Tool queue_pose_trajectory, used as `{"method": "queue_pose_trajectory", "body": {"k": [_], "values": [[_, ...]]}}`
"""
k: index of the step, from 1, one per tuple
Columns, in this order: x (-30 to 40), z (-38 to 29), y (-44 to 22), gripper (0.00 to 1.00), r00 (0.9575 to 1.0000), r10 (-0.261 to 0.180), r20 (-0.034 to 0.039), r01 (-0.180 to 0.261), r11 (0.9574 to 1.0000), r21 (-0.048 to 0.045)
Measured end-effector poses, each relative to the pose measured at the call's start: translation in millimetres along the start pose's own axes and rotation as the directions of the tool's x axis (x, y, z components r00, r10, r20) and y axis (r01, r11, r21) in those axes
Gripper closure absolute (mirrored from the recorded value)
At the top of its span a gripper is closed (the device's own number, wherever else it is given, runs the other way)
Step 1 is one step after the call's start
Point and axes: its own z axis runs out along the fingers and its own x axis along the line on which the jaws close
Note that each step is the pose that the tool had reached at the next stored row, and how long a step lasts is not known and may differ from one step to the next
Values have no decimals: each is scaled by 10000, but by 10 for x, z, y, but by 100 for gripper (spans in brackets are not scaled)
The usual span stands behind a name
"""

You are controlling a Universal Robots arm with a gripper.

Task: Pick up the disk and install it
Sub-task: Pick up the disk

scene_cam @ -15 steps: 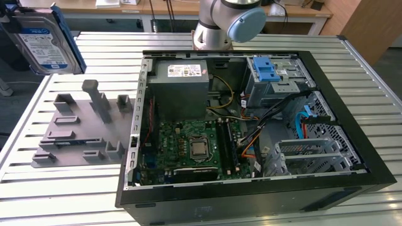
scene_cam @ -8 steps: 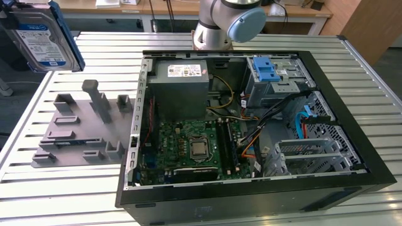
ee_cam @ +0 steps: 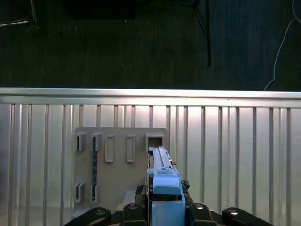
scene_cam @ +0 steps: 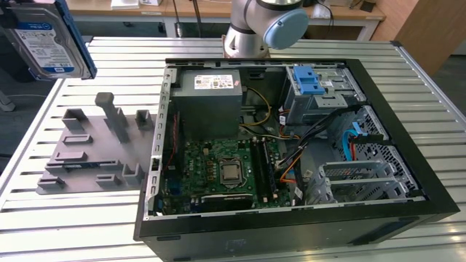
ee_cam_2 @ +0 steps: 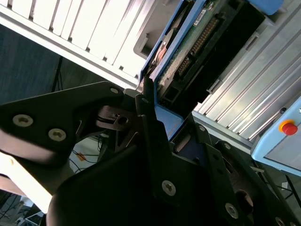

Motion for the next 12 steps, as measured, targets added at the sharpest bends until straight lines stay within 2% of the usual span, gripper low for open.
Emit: {"method": "queue_pose_trajectory", "body": {"k": [12], "values": [[-1, -154, 2, 64, 10000, 0, 0, 0, 10000, 0]]}}
